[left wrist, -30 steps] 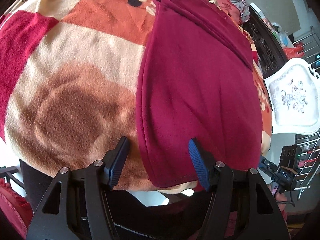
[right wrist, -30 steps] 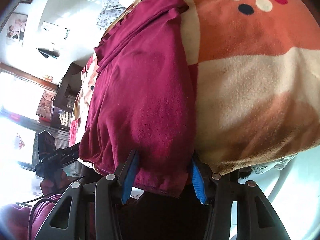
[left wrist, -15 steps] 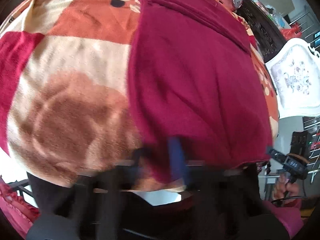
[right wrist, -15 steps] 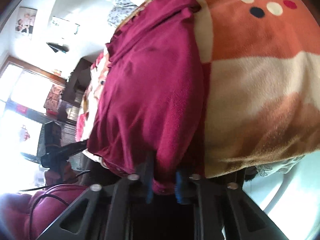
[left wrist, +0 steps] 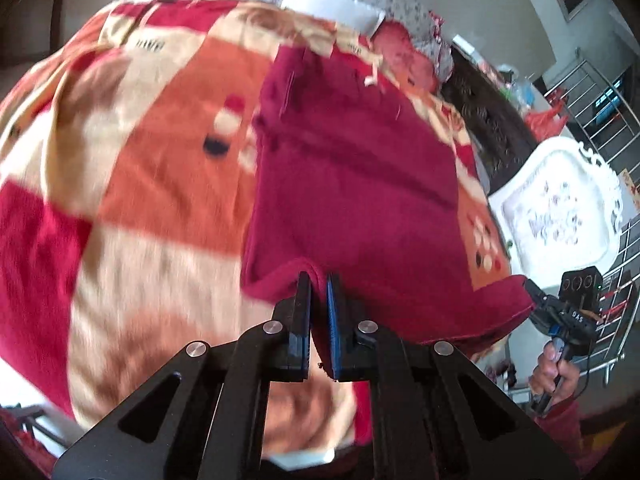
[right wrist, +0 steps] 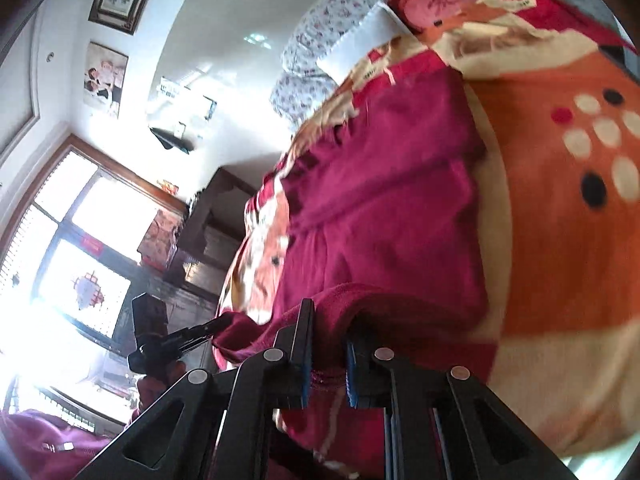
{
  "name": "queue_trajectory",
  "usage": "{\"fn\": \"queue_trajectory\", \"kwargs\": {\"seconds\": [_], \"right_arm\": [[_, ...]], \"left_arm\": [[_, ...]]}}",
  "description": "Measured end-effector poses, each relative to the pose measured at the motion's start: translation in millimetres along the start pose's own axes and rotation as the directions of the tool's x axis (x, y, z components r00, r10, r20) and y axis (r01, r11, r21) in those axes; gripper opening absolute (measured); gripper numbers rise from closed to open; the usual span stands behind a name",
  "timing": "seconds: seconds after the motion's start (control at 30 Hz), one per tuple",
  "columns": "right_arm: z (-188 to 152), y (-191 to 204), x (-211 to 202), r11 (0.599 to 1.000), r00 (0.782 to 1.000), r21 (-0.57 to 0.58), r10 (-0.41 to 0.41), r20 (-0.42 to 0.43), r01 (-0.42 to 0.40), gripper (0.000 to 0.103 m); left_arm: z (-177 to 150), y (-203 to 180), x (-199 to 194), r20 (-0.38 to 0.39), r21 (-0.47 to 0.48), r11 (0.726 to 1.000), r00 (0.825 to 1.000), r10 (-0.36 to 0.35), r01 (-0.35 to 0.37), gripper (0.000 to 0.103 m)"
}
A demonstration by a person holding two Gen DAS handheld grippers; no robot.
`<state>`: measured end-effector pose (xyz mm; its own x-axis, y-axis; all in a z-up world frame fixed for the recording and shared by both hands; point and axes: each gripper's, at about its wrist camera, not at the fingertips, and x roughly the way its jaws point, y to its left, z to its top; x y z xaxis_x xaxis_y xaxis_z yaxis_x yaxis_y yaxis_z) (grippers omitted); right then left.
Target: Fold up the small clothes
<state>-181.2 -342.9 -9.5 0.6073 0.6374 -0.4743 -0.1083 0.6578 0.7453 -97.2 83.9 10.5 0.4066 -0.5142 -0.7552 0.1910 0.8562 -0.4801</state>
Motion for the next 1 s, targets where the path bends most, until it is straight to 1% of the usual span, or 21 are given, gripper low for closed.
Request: {"fn": "queue_trajectory", "kwargs": {"seconds": [0.1,0.2,0.3,0.4,0.73,1.0], "right_arm": [[23,1,10,1.000,0.999,-0.009,-0.011,0.036,0.012,0.012],[44,-1,17,0.999,0.997,-0.022,-0.028,0.071,0.029,0.012],[63,-2,22,0.999,0.995,-0.019,-0.035,0.098,0.037,0.012],[79,-3,24,0.999,0.992,-0.023,-0.045,0.116,0.048,0.012],[94,-5,36,0.995,0.990,-0.039,-0.087,0.110,0.092,0.012],[101,-5,38,0.993,0.987,-0.040,-0.109,0.117,0.115,0.012]], "left_arm": [[28,-7,6,0.049,0.014,1.000,0.999,0.001,-0.002,0.006],[54,-10,16,0.089,0.028,0.999,0.996,0.022,-0.025,0.006],[74,-15,26,0.107,0.033,0.998,0.993,0.042,-0.045,0.006],[87,-18,35,0.120,0.039,0.996,0.990,0.075,-0.080,0.006],[95,-21,53,0.141,0.049,0.985,0.977,0.159,-0.167,0.006],[103,-22,55,0.169,0.052,0.981,0.969,0.177,-0.189,0.006]]}}
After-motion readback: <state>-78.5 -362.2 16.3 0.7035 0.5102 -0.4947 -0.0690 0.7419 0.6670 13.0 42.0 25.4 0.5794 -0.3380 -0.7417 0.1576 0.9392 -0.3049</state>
